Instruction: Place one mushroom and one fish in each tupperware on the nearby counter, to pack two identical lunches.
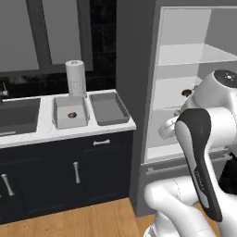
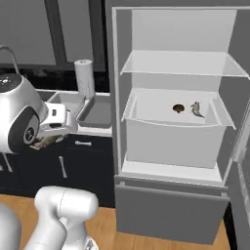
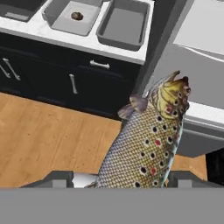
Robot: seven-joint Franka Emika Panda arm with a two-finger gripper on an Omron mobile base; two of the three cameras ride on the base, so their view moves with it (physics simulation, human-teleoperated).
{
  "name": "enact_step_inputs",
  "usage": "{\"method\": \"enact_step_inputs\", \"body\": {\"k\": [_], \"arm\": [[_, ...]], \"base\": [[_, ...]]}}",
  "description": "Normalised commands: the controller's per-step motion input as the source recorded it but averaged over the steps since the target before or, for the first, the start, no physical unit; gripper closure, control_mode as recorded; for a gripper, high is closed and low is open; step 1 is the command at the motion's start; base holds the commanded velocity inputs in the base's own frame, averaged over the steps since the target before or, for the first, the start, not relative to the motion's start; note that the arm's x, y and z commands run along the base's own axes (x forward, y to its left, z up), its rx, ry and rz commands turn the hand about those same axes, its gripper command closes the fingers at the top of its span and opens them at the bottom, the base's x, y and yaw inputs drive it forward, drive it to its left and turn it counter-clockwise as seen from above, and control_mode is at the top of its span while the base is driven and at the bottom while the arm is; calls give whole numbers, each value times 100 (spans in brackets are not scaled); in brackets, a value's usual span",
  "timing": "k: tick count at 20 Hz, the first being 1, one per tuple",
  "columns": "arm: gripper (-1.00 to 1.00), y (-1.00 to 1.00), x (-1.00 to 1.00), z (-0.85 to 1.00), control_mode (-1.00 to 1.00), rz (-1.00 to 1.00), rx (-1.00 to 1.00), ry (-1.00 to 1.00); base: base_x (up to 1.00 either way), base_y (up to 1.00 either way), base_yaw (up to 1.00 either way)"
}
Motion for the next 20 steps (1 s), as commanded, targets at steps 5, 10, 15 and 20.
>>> {"method": "enact_step_inputs", "body": {"k": [5, 10, 15, 20], "arm": [[100, 0, 0, 0, 100, 0, 0, 0], [100, 0, 0, 0, 100, 0, 0, 0], [100, 0, 0, 0, 100, 0, 0, 0], [100, -1, 26, -15, -100, 0, 0, 2]], "base": [[93, 100, 1], [100, 96, 0], [100, 46, 0], [50, 0, 0]]}}
